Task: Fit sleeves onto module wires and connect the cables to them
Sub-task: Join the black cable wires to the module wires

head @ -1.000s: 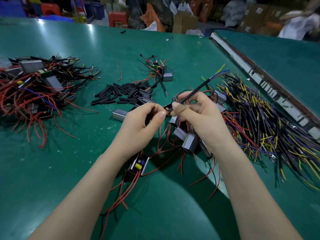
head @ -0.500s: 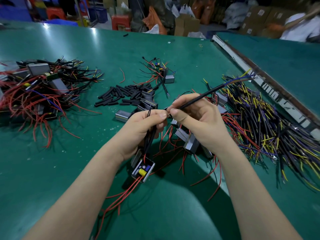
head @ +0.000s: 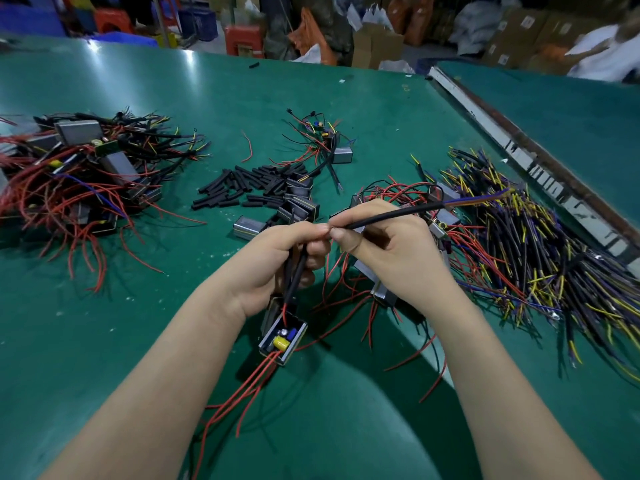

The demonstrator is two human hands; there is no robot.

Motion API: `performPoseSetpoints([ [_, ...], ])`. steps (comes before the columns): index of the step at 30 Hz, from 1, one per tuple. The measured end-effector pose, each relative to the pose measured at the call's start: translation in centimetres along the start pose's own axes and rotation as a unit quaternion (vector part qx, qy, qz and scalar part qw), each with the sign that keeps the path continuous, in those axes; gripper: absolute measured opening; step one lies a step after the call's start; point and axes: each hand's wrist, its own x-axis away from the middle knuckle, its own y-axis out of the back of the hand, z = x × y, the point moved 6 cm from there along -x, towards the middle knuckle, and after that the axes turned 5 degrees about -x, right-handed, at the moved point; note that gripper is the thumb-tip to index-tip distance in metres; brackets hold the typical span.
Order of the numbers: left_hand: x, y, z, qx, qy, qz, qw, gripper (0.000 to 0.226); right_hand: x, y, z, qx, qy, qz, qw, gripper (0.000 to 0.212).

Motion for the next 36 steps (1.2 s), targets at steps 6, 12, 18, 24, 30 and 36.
performPoseSetpoints([
  [6, -0.2, 0.0, 0.3, -0.047, 0.029, -0.018, 0.998, 0.015, 0.0, 0.3, -0.1, 0.019, -0.016, 0.016, 1.000, 0.006],
  [12, 0.1, 0.2, -0.3, -0.120, -0.028, -0.071, 0.990, 0.011, 0.2, 0.2, -0.4, 0.019, -0.061, -0.005, 0.998, 0.007],
  [18, 1.0, -0.5, -2.7, -0.469, -0.207, -0.197, 0.836, 0.011, 0.3, -0.1, -1.9, -0.002, -0.194, 0.012, 0.981, 0.014],
  [24, 2.4, -2.5, -4.0, -0.587, -0.355, -0.203, 0.699, 0.011, 1.1, -0.6, -2.8, -0.254, -0.338, 0.020, 0.906, 0.025],
  [30, 2.7, -2.7, -4.2, -0.591, -0.393, -0.228, 0.667, 0.016, 0.7, -0.3, -2.7, -0.239, -0.307, 0.006, 0.921, 0.021],
  [36, 1.4, -0.3, -3.1, -0.374, -0.244, -0.236, 0.863, 0.017, 0.2, 0.6, -1.5, -0.198, -0.172, -0.065, 0.963, 0.011],
])
